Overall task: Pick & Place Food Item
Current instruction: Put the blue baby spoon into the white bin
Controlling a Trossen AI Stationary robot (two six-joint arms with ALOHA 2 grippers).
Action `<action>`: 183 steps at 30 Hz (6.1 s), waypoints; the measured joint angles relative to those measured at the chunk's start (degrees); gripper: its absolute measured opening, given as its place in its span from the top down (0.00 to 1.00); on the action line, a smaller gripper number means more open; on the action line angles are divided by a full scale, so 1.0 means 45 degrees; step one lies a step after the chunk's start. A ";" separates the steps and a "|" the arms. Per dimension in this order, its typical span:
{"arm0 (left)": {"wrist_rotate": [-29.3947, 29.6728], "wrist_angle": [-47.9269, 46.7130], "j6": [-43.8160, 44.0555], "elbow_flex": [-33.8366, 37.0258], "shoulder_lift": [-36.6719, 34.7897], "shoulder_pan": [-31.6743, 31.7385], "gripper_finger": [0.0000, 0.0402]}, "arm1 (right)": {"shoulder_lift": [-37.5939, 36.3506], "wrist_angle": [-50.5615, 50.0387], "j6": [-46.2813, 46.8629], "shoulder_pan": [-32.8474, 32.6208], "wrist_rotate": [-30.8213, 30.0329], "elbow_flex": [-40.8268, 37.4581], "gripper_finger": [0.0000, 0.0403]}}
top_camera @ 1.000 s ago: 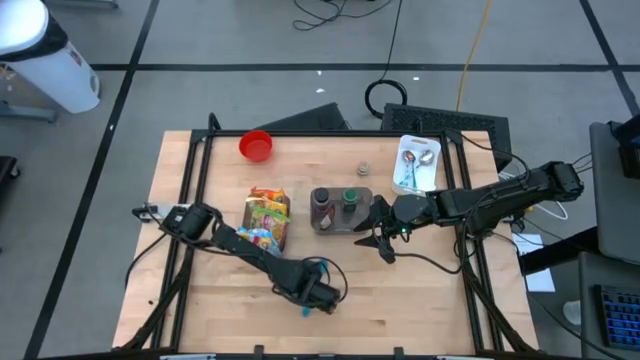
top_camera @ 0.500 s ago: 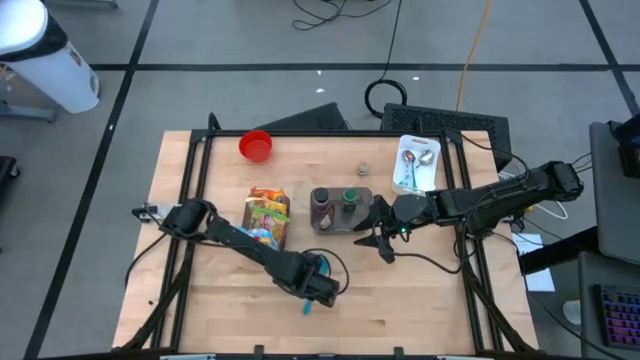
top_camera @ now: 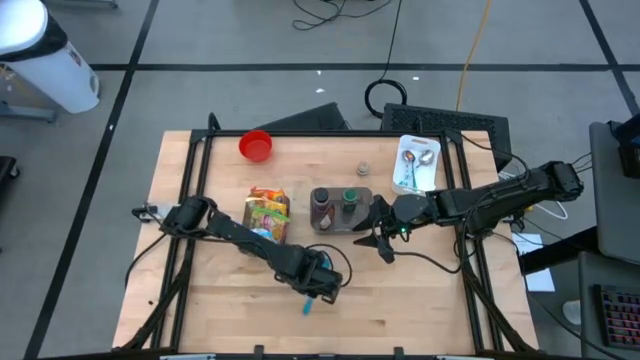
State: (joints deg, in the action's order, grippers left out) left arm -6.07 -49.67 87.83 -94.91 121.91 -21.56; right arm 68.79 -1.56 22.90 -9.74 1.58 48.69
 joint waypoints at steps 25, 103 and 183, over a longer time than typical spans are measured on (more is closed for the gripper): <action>0.1329 0.0637 -0.0753 -0.0015 -0.0010 0.0408 0.47 | 0.0000 -0.0106 -0.0243 0.0490 -0.0740 0.0005 0.55; -0.0744 -0.0512 -0.3769 0.0053 0.0568 0.0758 0.94 | -0.0249 -0.0761 -0.0562 0.0928 -0.1050 0.0010 0.55; 0.6995 0.5950 -1.0749 -0.0015 -0.5654 0.4027 0.84 | 0.0413 0.6018 0.3201 0.1389 -0.4250 0.0015 0.97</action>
State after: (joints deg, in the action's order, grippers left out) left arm 25.41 -22.89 39.46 -94.98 96.47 -3.44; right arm 70.65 25.52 37.30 -3.49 -17.54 48.75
